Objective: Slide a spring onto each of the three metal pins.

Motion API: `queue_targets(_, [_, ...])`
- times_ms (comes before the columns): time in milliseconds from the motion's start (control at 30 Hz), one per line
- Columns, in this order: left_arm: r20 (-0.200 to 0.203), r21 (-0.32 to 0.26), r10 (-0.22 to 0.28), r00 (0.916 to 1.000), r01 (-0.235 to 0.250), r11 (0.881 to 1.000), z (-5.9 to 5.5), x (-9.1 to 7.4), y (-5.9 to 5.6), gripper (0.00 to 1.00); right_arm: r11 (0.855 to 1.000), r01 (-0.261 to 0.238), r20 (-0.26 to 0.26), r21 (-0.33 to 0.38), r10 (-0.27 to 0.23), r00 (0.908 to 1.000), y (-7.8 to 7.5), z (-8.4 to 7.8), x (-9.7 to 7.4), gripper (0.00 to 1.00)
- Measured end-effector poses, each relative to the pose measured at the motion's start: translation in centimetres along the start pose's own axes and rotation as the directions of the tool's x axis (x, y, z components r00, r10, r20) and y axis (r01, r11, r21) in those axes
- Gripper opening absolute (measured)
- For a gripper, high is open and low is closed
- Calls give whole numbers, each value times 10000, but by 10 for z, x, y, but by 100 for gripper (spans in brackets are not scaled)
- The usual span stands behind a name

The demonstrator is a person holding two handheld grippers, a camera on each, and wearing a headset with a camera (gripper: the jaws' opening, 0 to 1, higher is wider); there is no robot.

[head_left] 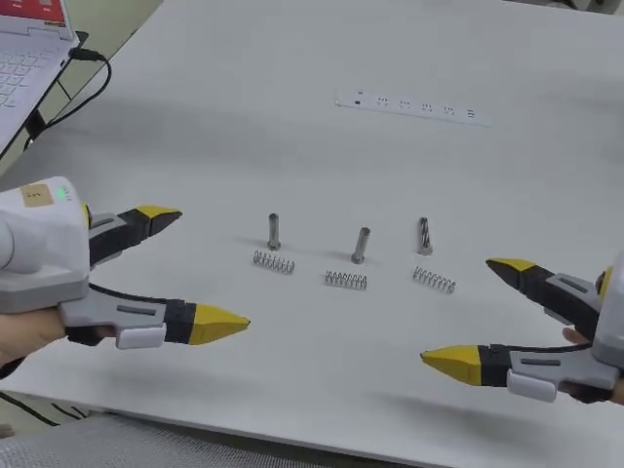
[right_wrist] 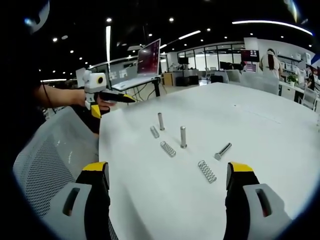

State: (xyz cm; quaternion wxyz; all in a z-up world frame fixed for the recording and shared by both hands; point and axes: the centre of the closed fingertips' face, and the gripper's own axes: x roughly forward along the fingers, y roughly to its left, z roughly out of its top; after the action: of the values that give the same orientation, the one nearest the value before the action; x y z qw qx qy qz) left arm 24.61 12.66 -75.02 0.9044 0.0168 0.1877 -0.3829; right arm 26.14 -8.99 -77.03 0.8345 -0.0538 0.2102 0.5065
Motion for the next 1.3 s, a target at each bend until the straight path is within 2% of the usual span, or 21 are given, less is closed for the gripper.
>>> queue_targets(367, [24,-87,146,9999,-146,9999,-3,-6,2,98,9999,84,-11,74,-84,10000,-5,-1,-4,97])
queue_targets(867, [87,5,70,9999,-70,10000,0,-7,4,98,9999,-148,85,36,147,9999,1,1,-3,96])
queue_targets(967, [-7,0,51,10000,-51,10000,-2,-6,3,98,10000,-80,-185,-19,80,9998,0,-4,-5,95])
queue_targets(1300, [-104,-51,36,9999,-37,10000,-4,-4,3,98,9999,-129,-333,70,132,9994,-1,-8,-9,94])
